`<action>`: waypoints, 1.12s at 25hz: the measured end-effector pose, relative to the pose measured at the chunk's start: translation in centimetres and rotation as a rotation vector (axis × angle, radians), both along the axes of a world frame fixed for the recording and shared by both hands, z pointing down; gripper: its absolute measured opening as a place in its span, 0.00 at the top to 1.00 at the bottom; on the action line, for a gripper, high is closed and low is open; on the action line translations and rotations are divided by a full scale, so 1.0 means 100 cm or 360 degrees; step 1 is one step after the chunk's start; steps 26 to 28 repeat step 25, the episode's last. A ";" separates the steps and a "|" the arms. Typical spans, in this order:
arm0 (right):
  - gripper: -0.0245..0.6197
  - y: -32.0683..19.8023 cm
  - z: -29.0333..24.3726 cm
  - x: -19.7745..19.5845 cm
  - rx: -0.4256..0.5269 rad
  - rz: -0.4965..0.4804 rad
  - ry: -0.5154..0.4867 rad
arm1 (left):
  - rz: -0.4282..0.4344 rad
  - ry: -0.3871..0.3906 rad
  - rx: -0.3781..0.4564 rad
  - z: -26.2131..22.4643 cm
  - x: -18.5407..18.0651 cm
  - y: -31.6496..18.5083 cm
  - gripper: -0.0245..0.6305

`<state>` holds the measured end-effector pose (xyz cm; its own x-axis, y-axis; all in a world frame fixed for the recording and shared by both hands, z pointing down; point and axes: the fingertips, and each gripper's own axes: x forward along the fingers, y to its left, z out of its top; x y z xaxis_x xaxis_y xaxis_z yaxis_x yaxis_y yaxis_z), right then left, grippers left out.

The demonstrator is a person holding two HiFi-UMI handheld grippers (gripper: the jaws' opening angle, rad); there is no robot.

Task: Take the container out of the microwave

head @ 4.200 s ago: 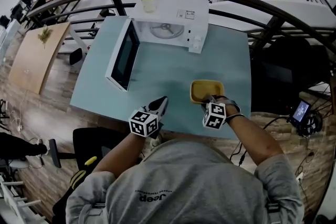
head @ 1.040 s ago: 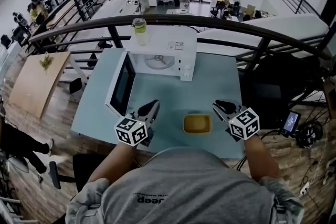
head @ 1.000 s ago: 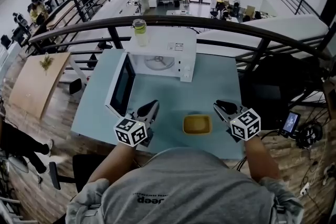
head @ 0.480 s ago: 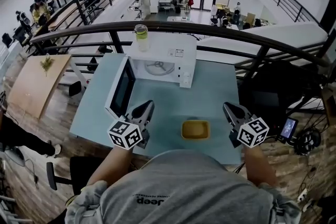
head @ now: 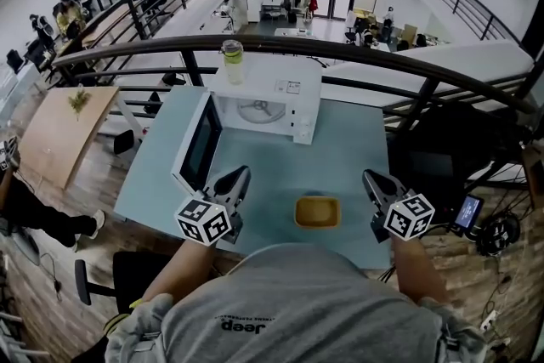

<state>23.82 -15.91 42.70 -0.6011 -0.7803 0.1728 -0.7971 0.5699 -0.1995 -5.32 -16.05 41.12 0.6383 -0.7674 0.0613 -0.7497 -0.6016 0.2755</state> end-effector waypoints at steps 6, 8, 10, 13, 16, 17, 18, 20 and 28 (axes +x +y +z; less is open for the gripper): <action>0.94 0.001 0.004 -0.008 0.0002 -0.0039 0.0072 | 0.0002 -0.0006 -0.0013 0.003 0.001 0.000 0.95; 0.94 0.000 0.005 -0.009 -0.0002 -0.0047 0.0077 | 0.0004 -0.0006 -0.0013 0.004 0.002 0.001 0.95; 0.94 0.000 0.006 -0.008 -0.0004 -0.0049 0.0080 | 0.0008 -0.0007 -0.0011 0.003 0.003 0.001 0.95; 0.94 0.000 0.005 -0.007 -0.0004 -0.0051 0.0082 | 0.0011 -0.0011 -0.0015 0.003 0.004 0.001 0.95; 0.94 0.000 0.005 -0.006 -0.0005 -0.0050 0.0081 | 0.0015 -0.0015 -0.0015 0.002 0.005 0.001 0.95; 0.94 -0.001 0.005 -0.005 -0.0005 -0.0050 0.0082 | 0.0016 -0.0015 -0.0015 0.002 0.005 0.001 0.95; 0.94 -0.001 0.006 -0.005 -0.0005 -0.0049 0.0084 | 0.0018 -0.0015 -0.0015 0.002 0.006 0.001 0.95; 0.94 -0.001 0.007 -0.004 -0.0004 -0.0050 0.0088 | 0.0021 -0.0014 -0.0017 0.003 0.006 0.000 0.95; 0.94 -0.002 0.007 -0.005 -0.0005 -0.0055 0.0091 | 0.0026 -0.0024 -0.0017 0.003 0.007 0.000 0.95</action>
